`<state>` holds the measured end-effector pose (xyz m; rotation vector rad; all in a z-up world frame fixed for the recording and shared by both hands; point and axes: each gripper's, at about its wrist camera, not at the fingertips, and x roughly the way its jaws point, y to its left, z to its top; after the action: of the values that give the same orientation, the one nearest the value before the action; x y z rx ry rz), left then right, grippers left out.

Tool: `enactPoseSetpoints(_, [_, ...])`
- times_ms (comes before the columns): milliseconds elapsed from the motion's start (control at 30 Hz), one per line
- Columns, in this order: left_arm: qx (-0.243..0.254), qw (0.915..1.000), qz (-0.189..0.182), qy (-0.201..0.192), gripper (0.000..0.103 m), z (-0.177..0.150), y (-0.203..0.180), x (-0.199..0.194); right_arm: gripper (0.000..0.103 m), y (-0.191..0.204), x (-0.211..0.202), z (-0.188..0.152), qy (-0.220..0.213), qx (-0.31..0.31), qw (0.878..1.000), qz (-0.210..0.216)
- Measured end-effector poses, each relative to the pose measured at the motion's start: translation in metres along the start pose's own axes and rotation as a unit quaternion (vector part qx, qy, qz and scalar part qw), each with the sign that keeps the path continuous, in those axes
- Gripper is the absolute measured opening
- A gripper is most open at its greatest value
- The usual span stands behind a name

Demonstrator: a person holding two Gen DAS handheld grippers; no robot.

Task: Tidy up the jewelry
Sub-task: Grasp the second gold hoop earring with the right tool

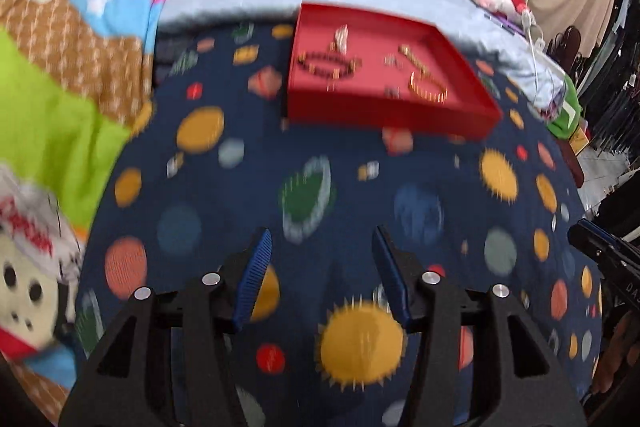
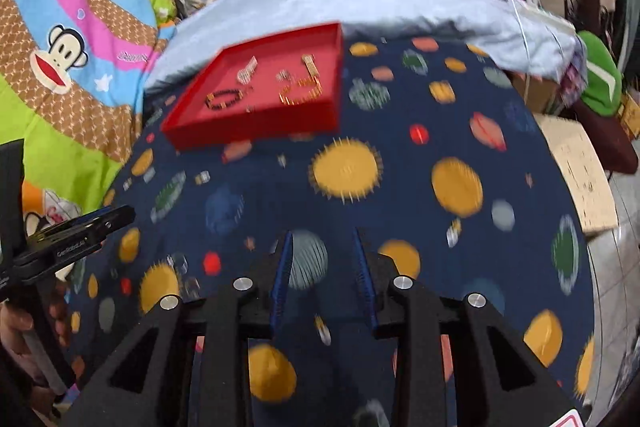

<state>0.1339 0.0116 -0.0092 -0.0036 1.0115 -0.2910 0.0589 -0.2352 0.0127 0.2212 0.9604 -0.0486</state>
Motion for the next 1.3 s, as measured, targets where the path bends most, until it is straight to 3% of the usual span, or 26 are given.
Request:
enactPoseSetpoints(233, [-0.020,0.9991,-0.002,0.036,0.050,-0.041,0.000,0.007,0.030,0.005,0.008,-0.042,0.041,0.001,0.999,0.010])
enactPoseSetpoints(400, [-0.026,0.9988,0.015,0.040,0.050,-0.049,0.005,0.006,0.030,0.043,0.018,-0.054,0.052,-0.044,0.997,0.044])
enactPoseSetpoints(633, [-0.044,0.9974,0.031,0.048,0.051,-0.057,0.021,0.005,0.030,0.091,0.042,-0.055,0.068,-0.098,0.990,0.075])
enactPoseSetpoints(1067, [-0.058,0.9965,0.037,0.048,0.055,-0.062,0.034,0.003,0.030,0.116,0.070,-0.049,0.074,-0.120,0.986,0.084])
enactPoseSetpoints(1300, [-0.055,0.9967,0.035,0.048,0.055,-0.062,0.032,0.003,0.019,0.119,0.071,-0.050,0.063,-0.136,0.986,0.071])
